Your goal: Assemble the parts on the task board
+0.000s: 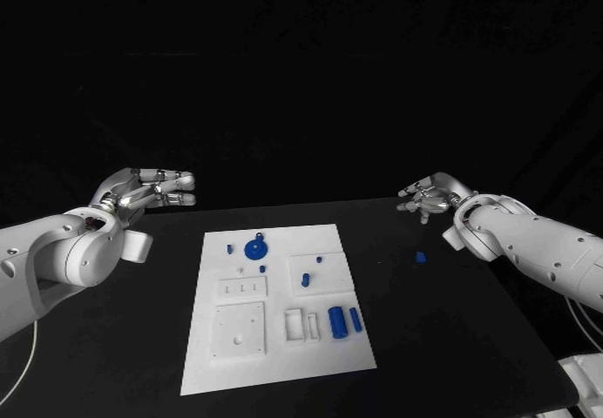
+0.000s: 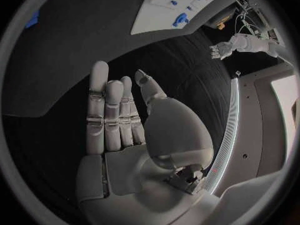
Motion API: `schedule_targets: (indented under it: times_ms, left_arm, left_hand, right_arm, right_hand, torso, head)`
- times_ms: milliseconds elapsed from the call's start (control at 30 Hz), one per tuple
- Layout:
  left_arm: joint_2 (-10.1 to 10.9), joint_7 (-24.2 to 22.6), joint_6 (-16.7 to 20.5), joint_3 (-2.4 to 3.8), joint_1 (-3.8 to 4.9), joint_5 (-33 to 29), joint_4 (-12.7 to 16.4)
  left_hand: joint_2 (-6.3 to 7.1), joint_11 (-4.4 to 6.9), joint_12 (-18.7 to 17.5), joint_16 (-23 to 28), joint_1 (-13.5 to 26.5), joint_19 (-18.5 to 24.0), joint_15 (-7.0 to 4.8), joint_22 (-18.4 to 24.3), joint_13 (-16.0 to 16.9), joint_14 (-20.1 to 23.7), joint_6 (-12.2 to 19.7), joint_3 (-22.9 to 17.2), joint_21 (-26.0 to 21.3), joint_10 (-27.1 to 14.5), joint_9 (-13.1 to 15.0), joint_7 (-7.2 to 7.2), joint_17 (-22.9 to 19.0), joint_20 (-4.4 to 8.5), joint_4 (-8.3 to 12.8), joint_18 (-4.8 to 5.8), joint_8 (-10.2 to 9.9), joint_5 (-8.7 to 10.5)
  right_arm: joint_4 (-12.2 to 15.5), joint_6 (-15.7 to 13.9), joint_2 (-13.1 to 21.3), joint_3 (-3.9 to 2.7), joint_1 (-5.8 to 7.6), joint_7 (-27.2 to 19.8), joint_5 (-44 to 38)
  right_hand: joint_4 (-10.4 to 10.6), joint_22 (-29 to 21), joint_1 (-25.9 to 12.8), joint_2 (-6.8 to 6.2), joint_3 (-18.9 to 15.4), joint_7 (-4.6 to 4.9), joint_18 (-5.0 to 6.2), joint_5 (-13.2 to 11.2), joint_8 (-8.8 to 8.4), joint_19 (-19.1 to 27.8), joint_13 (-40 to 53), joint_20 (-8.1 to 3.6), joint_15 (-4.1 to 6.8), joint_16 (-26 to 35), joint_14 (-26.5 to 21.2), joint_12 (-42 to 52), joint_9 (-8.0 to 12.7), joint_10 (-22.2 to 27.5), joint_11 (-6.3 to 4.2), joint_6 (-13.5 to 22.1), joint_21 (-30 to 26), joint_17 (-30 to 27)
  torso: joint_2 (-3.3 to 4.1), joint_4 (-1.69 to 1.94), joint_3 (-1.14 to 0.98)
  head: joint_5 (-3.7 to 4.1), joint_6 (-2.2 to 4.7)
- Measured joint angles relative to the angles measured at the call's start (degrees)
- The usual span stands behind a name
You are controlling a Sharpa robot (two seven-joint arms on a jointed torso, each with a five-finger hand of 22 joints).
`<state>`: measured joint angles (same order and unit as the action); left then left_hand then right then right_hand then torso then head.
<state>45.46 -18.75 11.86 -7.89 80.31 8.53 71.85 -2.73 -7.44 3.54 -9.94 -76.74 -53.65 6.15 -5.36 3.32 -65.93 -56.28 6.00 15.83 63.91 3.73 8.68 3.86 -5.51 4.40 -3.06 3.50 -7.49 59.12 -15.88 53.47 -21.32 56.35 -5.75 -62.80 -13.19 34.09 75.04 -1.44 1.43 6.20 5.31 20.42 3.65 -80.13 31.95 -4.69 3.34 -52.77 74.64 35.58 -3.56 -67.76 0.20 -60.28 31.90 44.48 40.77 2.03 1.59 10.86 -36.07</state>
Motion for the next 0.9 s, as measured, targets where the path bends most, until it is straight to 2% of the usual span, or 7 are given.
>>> schedule_targets:
  times_ms: [200,267,333,500,633,800,900]
  left_arm:
    - [1.03,0.80,-0.26,-0.44,-0.39,0.59,3.33]
    - [1.19,0.97,-0.36,-0.54,-0.54,0.71,4.03]
    - [1.27,1.12,-0.52,-0.62,-0.68,0.80,4.68]
    - [1.30,1.34,-0.95,-0.75,-0.91,0.94,5.51]
    - [1.30,1.48,-1.23,-0.84,-1.07,0.99,5.78]
    - [1.22,1.56,-1.48,-0.87,-1.16,0.99,5.82]
    - [1.23,1.57,-1.57,-0.89,-1.21,0.96,5.82]
  left_hand:
    - [-0.22,0.17,0.00,0.00,0.22,0.00,0.00,0.16,0.00,0.00,-0.01,0.08,0.00,0.18,0.00,0.00,0.00,0.00,0.08,0.00,0.00,0.00]
    - [-0.22,0.17,0.00,0.00,0.22,0.00,0.00,0.16,0.00,0.00,-0.01,0.08,0.00,0.18,0.00,0.00,-0.05,0.00,0.08,0.00,0.00,0.00]
    - [-0.34,0.17,0.00,0.00,0.11,0.00,0.00,0.26,-0.01,0.00,0.00,0.23,0.00,0.18,-0.01,0.00,-0.05,0.00,0.23,0.00,0.00,0.00]
    - [-0.52,0.17,0.00,0.00,-0.08,0.00,0.00,0.36,-0.01,0.00,0.00,0.24,0.00,0.18,-0.01,0.00,-0.05,0.00,0.23,0.00,0.00,0.00]
    - [-0.52,0.17,0.00,0.00,-0.08,0.00,0.00,0.42,-0.01,0.00,0.00,0.23,0.00,0.18,-0.01,0.00,-0.05,0.00,0.23,0.00,0.00,0.00]
    - [-0.52,-0.36,0.00,0.00,-0.08,0.00,0.00,0.52,0.04,0.00,0.30,0.24,0.02,-0.35,-0.01,0.31,-0.05,0.00,0.23,0.00,0.00,0.00]
    - [-0.52,-0.36,0.00,0.00,-0.08,0.01,0.00,0.52,0.04,0.00,0.31,0.23,0.23,-0.35,-0.02,0.31,-0.05,0.00,0.23,0.00,-0.01,0.00]
  right_arm:
    - [1.27,0.26,1.54,0.04,-1.84,2.53,-3.44]
    - [1.24,0.42,1.83,0.05,-2.36,3.92,-5.36]
    - [0.74,0.59,1.96,0.07,-2.77,5.23,-7.62]
    - [-0.84,0.79,2.09,0.39,-3.29,7.23,-12.85]
    - [-2.20,0.69,2.09,1.62,-3.60,7.61,-16.69]
    - [-3.52,-0.14,2.07,3.79,-3.90,7.06,-19.46]
    - [-4.21,-1.28,1.76,4.63,-4.06,6.26,-21.00]
  right_hand:
    - [0.75,5.87,0.51,-0.36,0.40,-0.01,1.33,-1.32,0.00,0.92,10.98,0.30,0.12,-1.81,0.58,11.90,0.00,3.27,0.00,0.01,3.83,3.61]
    - [-1.54,7.06,2.07,-0.53,6.35,-0.26,1.34,-7.02,-0.05,1.24,12.44,-0.01,0.39,-1.81,0.85,13.02,0.03,3.27,0.00,-0.73,4.38,4.04]
    - [-2.50,8.95,-0.08,-3.12,16.02,-0.42,1.34,-8.28,-0.13,1.56,14.85,-0.32,0.61,-1.81,1.08,14.97,0.05,3.19,-0.20,-1.84,5.29,4.72]
    - [-2.33,13.04,-0.07,-6.60,27.36,-1.19,1.32,-10.43,-0.13,2.59,20.86,-0.94,1.25,-3.96,1.71,20.20,0.05,2.08,-1.52,-3.09,7.29,8.91]
    - [-1.35,16.02,0.91,-7.09,31.59,-2.11,1.30,-16.87,-0.13,3.62,21.80,-1.34,1.44,-5.44,1.91,21.20,0.05,1.75,-1.80,-4.70,8.61,11.86]
    - [-0.56,18.24,0.37,-7.64,32.36,-2.51,1.32,-14.63,-0.13,3.89,22.39,-1.44,1.62,-6.08,2.08,22.61,0.00,1.55,-2.52,-5.29,9.56,13.67]
    - [0.65,20.79,0.31,-7.69,31.51,-2.53,1.32,-16.21,-0.13,2.98,24.43,-1.80,2.07,-7.35,3.23,25.36,0.00,-0.33,-2.82,-5.61,11.08,15.88]
  torso:
    - [-0.34,-0.79,-0.28]
    - [-0.45,-1.05,-0.39]
    - [-0.54,-1.26,-0.47]
    - [-0.74,-1.56,-0.66]
    - [-0.86,-1.66,-0.75]
    - [-0.96,-1.69,-0.81]
    - [-0.97,-1.76,-0.84]
  head:
    - [1.23,-0.54]
    - [1.64,-0.73]
    - [1.88,-0.83]
    - [2.50,-0.97]
    - [2.94,-0.93]
    - [3.33,-1.02]
    - [3.39,-0.95]
